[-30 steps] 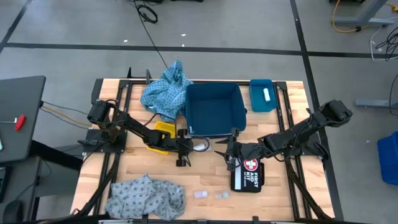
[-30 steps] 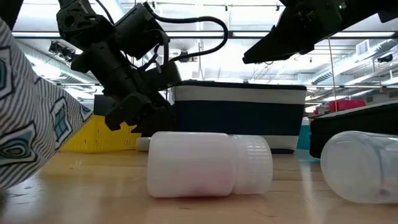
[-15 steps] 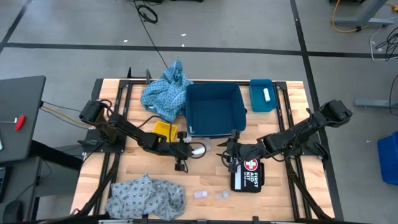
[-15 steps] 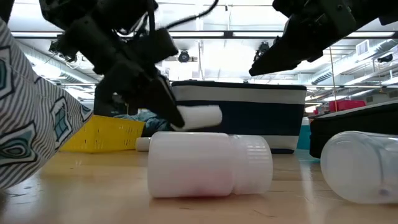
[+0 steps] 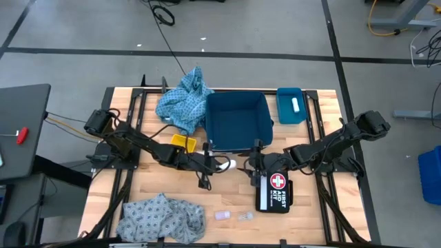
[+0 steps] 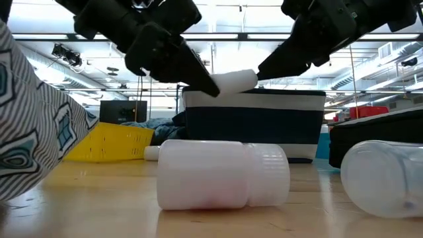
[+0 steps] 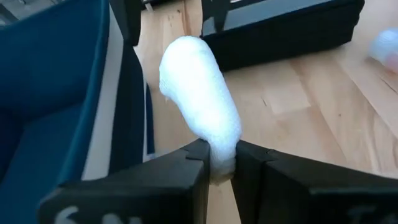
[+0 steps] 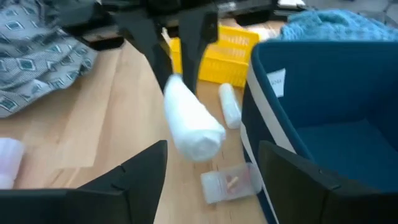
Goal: Pick & place medical supplies in basket/bin
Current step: Put the bottom white rolled gauze into the blue bin
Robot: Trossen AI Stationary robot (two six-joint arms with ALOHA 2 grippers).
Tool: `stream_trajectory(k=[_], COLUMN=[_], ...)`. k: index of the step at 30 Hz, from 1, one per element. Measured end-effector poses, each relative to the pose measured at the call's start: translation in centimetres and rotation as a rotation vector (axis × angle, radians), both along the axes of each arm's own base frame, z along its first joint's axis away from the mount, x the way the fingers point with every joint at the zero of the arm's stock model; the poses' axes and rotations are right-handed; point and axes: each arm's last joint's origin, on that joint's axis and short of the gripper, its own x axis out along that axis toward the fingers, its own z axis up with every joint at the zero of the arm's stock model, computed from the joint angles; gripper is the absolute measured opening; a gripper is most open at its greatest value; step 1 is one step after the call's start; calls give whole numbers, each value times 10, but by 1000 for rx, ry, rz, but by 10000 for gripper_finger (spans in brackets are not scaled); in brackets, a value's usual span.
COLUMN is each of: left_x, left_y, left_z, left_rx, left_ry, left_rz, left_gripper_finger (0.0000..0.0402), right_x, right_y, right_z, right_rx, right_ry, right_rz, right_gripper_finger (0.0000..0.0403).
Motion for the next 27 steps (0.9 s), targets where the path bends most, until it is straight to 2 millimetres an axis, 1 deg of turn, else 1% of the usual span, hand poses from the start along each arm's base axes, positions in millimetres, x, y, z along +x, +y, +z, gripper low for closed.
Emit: stream_trajectory(k=[10,18,27], left_x=[8,9,9], left_y=[7,7,7], left_z=[10,11,11], left_rx=[-6,-2,0], left_ry=[-25,-29,-30], left_rz=[-18,-24,-27], left_gripper_finger=[41,41,41], right_x=[1,3,4], right_y=[1,-1,-3], right_z=[1,4,4], right_rx=[14,11,13], right_ry=[-11,-35,-35], right_rz=[38,39,56], right_gripper_finger=[243,228,190])
